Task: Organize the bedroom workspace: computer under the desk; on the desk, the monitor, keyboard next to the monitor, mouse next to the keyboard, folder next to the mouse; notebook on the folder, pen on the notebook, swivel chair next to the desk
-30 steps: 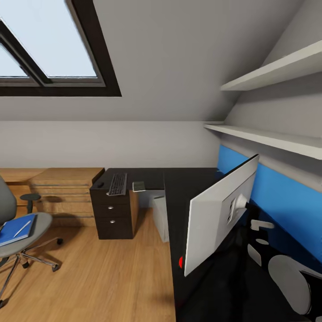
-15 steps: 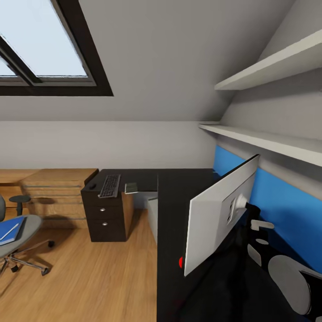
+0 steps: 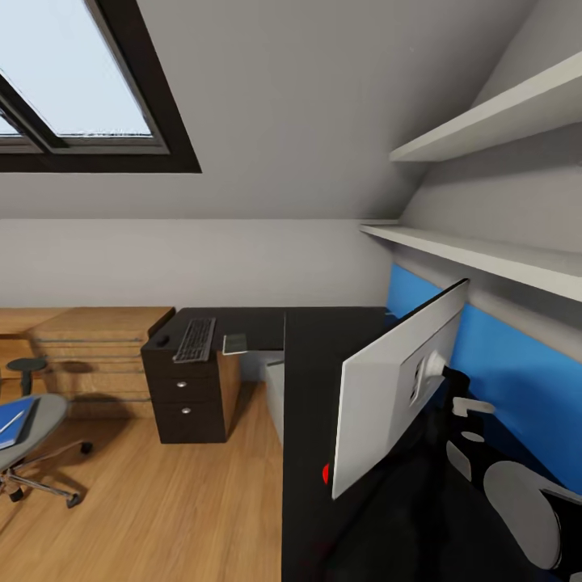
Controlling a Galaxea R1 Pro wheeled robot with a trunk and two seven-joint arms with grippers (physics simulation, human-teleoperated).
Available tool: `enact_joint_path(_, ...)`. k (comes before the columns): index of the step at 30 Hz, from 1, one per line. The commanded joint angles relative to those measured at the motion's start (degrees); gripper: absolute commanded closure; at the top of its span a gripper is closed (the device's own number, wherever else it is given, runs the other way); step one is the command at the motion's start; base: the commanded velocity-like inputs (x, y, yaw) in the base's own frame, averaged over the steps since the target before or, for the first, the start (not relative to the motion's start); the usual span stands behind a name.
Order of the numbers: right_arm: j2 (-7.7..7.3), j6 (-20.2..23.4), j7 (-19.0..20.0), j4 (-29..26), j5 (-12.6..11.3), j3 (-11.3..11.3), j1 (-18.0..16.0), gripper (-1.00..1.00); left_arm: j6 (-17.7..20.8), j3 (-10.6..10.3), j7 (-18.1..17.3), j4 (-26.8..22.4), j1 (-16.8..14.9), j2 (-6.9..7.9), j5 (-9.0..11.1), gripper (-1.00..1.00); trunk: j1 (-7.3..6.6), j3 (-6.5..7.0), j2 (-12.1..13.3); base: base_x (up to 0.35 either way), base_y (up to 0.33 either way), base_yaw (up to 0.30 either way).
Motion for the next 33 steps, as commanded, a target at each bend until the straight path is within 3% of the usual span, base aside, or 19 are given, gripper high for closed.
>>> enact_joint_path(1, 0.02, -0.21, -0.17, 0.39, 0.50, -1.19, -0.01, 1.00, -0.35, -0.16, 0.15, -0.09, -0.04, 0.05, 0.51, -1.00, 0.04, -0.07, -0.02, 0.160, 0.000, 0.000)
enact_joint_path(33, 0.02, -0.21, -0.17, 0.39, 0.85, -1.20, -0.02, 1.00, -0.43, -0.16, 0.15, -0.09, -0.04, 0.00, 0.38, -1.00, 0.04, -0.07, -0.02, 0.033, -0.050, 0.000)
